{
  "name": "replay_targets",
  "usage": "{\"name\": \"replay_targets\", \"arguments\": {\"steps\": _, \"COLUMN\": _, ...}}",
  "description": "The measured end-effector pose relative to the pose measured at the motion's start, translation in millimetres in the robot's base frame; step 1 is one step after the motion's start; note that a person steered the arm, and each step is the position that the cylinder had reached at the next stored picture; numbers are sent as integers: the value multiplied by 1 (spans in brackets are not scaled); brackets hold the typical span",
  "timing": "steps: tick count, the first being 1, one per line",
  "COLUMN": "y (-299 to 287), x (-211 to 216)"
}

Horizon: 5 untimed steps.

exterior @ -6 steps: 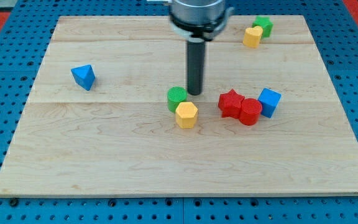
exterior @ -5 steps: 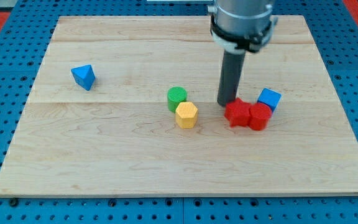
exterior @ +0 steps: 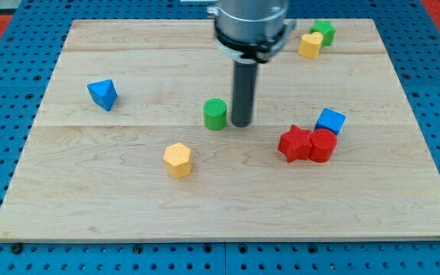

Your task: Move the green circle to the right of the blue triangle

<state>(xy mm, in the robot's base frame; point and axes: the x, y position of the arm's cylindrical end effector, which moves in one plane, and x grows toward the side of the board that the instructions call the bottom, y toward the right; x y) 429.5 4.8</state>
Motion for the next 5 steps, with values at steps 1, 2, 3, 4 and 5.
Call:
{"name": "replay_targets", "arguments": {"steps": 1, "y": -99, "x": -25}}
{"name": "replay_targets", "arguments": {"steps": 2, "y": -151, "x": -32}}
{"name": "replay_targets", "arguments": {"steps": 3, "y": -118, "x": -28}}
{"name": "replay_targets", "arguments": {"steps": 4, "y": -117, "x": -28}}
{"name": "replay_targets", "arguments": {"steps": 5, "y": -111, "x": -28}}
